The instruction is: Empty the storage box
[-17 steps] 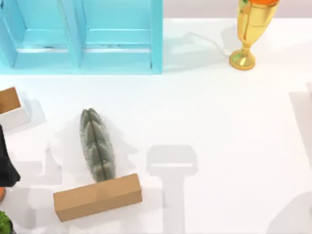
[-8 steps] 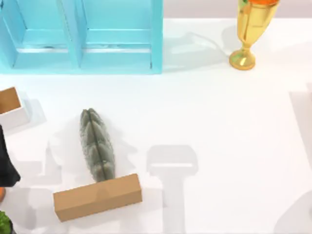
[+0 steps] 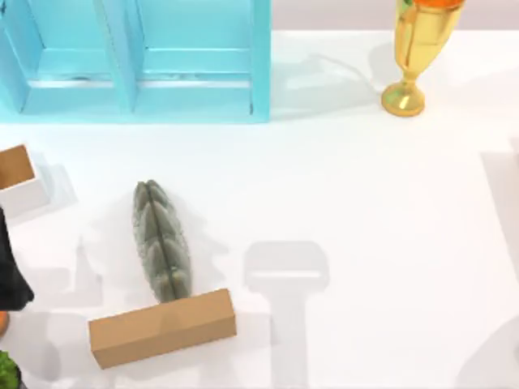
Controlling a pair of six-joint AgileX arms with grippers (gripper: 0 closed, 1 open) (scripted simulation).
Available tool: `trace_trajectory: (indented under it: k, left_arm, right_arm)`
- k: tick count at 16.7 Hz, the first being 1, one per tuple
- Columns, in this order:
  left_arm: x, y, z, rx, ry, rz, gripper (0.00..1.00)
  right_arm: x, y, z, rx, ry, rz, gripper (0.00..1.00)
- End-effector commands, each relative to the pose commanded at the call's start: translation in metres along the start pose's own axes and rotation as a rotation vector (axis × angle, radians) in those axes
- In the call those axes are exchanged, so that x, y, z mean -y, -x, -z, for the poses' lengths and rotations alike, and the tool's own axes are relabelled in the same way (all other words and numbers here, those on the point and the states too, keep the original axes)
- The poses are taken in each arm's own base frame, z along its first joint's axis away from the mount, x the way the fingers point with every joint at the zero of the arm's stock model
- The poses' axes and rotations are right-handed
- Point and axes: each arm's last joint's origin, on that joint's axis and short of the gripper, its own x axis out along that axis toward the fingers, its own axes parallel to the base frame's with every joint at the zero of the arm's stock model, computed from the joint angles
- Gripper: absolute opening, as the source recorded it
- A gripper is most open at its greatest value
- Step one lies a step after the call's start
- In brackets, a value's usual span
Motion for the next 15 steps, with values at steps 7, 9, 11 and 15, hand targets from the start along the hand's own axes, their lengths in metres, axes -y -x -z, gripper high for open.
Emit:
trace_trajectory:
  k: [7,9,11,15]
  left_arm:
    - [0.0,0.0,0.0,0.0,0.0,0.0,1.0]
    - [0.0,0.0,0.0,0.0,0.0,0.0,1.0]
    - [0.0,0.0,0.0,0.0,0.0,0.0,1.0]
    - [0.0,0.0,0.0,0.0,0.0,0.0,1.0]
  right_arm:
    - [0.0,0.0,0.0,0.0,0.0,0.0,0.0]
    - [0.0,0.0,0.0,0.0,0.0,0.0,0.0]
    - [0.0,0.001,0.0,0.002,-0.001,0.001,0.0]
    - [0.004,0.021,-0.006,0.046,0.001,0.008,0.0]
